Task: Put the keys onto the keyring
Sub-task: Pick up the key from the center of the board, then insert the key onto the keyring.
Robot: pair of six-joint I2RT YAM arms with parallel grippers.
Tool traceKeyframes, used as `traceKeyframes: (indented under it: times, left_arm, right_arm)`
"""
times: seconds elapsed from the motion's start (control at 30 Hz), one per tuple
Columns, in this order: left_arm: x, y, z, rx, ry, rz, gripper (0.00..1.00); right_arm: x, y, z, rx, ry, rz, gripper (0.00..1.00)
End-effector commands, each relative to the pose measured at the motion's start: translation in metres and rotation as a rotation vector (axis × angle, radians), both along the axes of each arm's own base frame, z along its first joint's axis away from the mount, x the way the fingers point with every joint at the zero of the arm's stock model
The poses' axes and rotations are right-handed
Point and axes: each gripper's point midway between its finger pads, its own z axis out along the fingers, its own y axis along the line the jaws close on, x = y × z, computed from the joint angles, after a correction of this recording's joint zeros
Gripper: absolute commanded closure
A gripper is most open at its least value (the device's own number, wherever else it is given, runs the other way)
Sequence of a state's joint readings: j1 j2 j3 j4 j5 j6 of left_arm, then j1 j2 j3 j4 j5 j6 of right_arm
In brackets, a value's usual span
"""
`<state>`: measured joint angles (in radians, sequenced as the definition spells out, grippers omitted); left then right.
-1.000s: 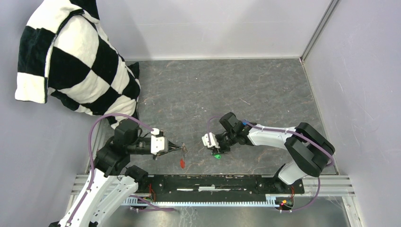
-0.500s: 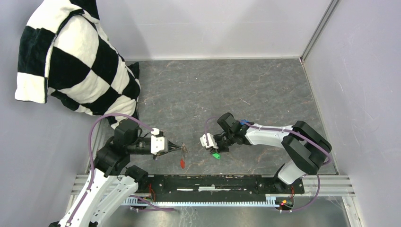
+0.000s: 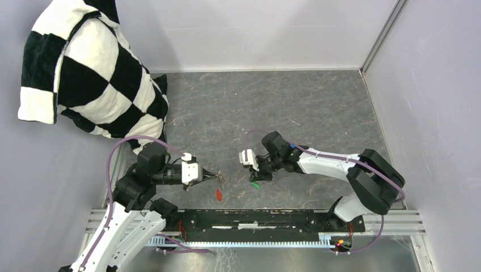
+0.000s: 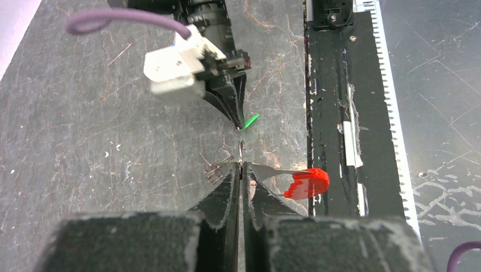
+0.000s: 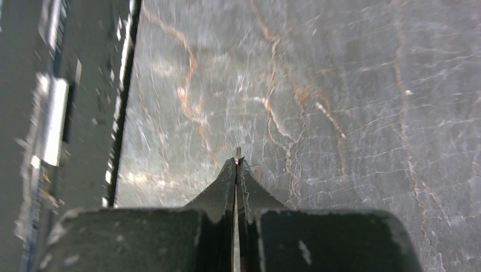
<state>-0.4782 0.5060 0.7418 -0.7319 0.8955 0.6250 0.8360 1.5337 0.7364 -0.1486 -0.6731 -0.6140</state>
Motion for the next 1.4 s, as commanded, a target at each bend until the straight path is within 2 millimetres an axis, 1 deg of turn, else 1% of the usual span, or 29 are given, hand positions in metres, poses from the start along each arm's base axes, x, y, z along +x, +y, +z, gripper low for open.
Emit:
traceKeyframes:
  times: [0.0,0.07,0.1,0.2,0.3,0.37,0.47,0.53,0.57,0.6,0.67,0.7,0.77,0.8,0.83,0.93,1.13,1.23,1.37]
  left_arm:
    - [0.009,-0.001,0.017,-0.034,-0.022,0.047,0.98]
    - [0.011,-0.001,0.016,-0.042,-0.018,0.06,0.98]
    - [0.011,-0.001,0.016,-0.044,-0.021,0.065,0.98]
    - [0.014,0.0,0.015,-0.041,-0.028,0.08,0.98]
    - [0.018,0.001,0.015,-0.037,-0.031,0.099,0.98]
    - [0.019,0.001,0.015,-0.039,-0.029,0.106,0.98]
    - [0.019,-0.001,0.018,-0.05,-0.027,0.103,0.98]
    - [0.019,-0.001,0.019,-0.052,-0.021,0.102,0.98]
    - [0.019,-0.001,0.019,-0.052,-0.018,0.102,0.98]
    - [0.019,-0.002,0.019,-0.053,-0.018,0.1,0.98]
    - [0.02,-0.002,0.02,-0.056,-0.016,0.103,0.98]
    - [0.02,-0.002,0.021,-0.056,-0.017,0.105,0.98]
    - [0.023,-0.002,0.021,-0.056,-0.015,0.119,0.98]
    - [0.025,-0.002,0.021,-0.056,-0.015,0.128,0.98]
    - [0.027,-0.002,0.02,-0.053,-0.014,0.136,0.98]
    - [0.032,-0.001,0.018,-0.045,-0.009,0.157,0.98]
    - [0.034,0.0,0.015,-0.038,-0.012,0.166,0.98]
    - [0.034,0.0,0.015,-0.04,-0.02,0.163,0.98]
    - [0.033,0.001,0.013,-0.037,-0.037,0.162,0.98]
  right_arm:
    - [-0.005,0.028,0.058,0.176,0.193,-0.177,1.0]
    - [-0.015,0.035,0.079,0.244,0.249,-0.192,0.99]
    - [-0.02,0.036,0.084,0.268,0.254,-0.2,0.99]
    - [-0.026,0.04,0.108,0.339,0.253,-0.266,1.0]
    - [-0.027,0.042,0.127,0.349,0.217,-0.321,1.0]
    - [-0.031,0.044,0.14,0.373,0.239,-0.334,0.99]
    - [-0.052,0.049,0.159,0.422,0.379,-0.277,1.0]
    - [-0.067,0.054,0.178,0.487,0.431,-0.205,1.0]
    - [-0.066,0.055,0.185,0.511,0.405,-0.212,1.0]
    - [-0.063,0.056,0.189,0.521,0.367,-0.237,1.0]
    - [-0.056,0.061,0.204,0.523,0.315,-0.269,0.99]
    - [-0.051,0.064,0.207,0.511,0.288,-0.299,1.0]
    - [-0.039,0.07,0.205,0.452,0.232,-0.396,1.0]
    - [-0.037,0.073,0.208,0.439,0.213,-0.422,1.0]
    - [-0.033,0.074,0.203,0.401,0.198,-0.467,1.0]
    - [-0.027,0.078,0.203,0.37,0.152,-0.554,1.0]
    - [-0.033,0.093,0.212,0.387,0.159,-0.579,1.0]
    - [-0.032,0.099,0.22,0.389,0.154,-0.586,1.0]
    - [-0.031,0.102,0.234,0.426,0.15,-0.596,1.0]
